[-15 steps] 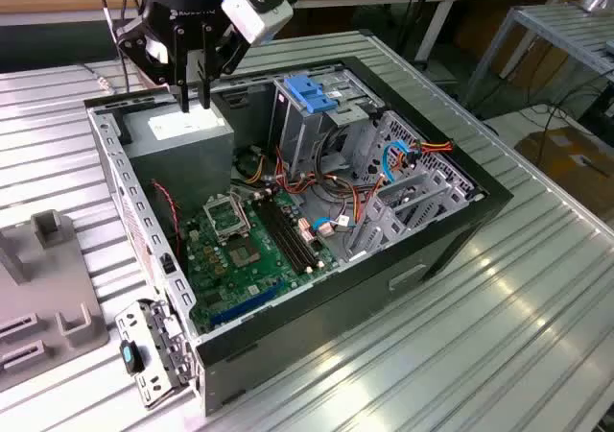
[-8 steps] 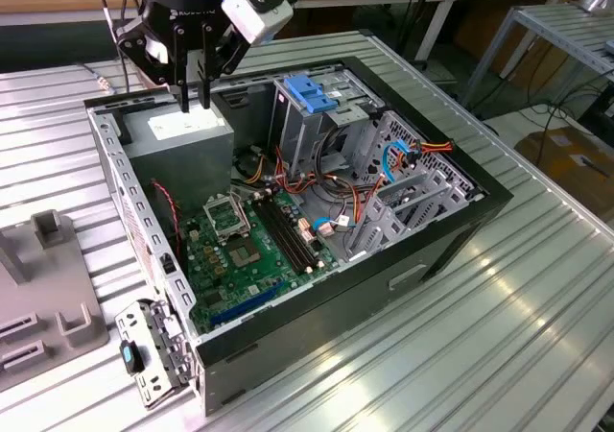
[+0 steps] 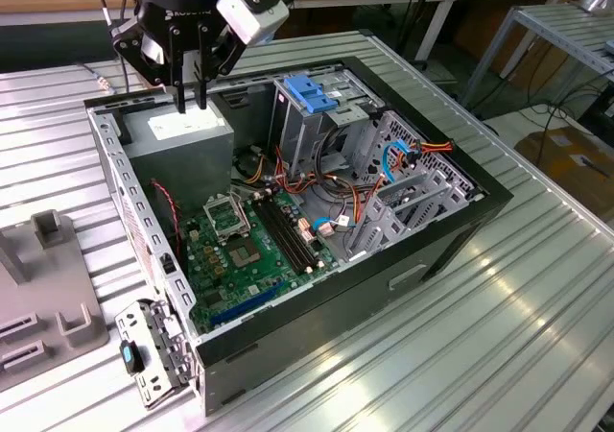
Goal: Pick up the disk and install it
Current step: 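Reach for the disk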
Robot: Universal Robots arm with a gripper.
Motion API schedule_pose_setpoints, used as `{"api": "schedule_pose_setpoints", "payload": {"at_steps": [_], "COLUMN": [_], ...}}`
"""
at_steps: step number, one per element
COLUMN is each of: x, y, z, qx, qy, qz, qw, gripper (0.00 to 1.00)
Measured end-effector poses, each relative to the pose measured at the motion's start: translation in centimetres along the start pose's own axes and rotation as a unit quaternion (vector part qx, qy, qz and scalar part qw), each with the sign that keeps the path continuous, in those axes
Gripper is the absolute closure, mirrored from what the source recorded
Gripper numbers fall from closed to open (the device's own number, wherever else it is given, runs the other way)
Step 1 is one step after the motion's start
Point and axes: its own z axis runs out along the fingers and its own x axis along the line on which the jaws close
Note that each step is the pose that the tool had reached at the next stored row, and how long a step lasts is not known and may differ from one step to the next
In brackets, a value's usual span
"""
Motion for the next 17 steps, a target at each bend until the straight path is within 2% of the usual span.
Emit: {"api": "schedule_pose_setpoints", "payload": {"at_steps": [17], "x": [0.52], "y": [-0.04], "z": [-0.01], "qx": [0.0000], "qy": [0.0000], "qz": [0.000], "qw": [1.00000], "gripper": [0.69]}}
